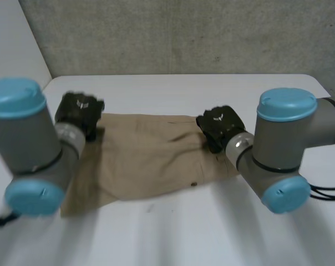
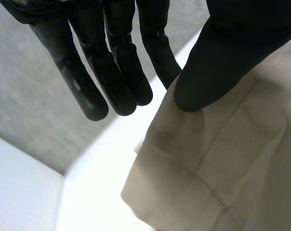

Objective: Fold the shorts.

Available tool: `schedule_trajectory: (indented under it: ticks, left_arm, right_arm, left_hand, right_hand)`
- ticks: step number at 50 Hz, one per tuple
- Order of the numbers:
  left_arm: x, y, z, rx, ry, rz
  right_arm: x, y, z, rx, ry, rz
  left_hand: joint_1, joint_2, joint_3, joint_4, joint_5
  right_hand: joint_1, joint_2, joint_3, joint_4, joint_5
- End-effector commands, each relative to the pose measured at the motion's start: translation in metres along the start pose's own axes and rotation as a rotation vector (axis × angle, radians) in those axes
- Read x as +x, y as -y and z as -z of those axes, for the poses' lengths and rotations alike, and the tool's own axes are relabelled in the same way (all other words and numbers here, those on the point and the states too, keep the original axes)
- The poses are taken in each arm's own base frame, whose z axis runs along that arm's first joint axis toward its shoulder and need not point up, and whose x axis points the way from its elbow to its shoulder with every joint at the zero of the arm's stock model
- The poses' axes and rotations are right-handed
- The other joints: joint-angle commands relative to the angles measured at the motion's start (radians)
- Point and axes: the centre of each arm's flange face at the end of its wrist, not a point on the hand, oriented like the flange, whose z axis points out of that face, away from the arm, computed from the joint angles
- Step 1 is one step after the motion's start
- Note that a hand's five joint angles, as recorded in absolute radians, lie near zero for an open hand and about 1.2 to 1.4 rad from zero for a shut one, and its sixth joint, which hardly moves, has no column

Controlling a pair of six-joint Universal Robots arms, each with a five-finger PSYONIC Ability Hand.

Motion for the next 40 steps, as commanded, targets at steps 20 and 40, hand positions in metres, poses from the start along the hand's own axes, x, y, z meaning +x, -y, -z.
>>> schedule_trajectory:
  ticks: [20, 40]
  left_arm:
    - [0.033, -0.052, -0.198, 0.29, 0.142, -0.205]
    - [-0.011, 0.006, -0.134, 0.421, 0.235, -0.02]
  right_arm:
    - [0.001, -0.025, -0.143, 0.35, -0.266, 0.412]
    - [0.063, 0.056, -0.065, 0.383, -0.254, 0.05]
  left_hand:
    - [0.247, 0.199, 0.208, 0.203, 0.252]
    - [-0.974, -1.022, -1.013, -1.018, -0.969]
  right_hand:
    - [-0.124, -0.332, -0.331, -0.342, -0.32]
    - [-0.799, -1.007, -1.006, -1.018, -0.996]
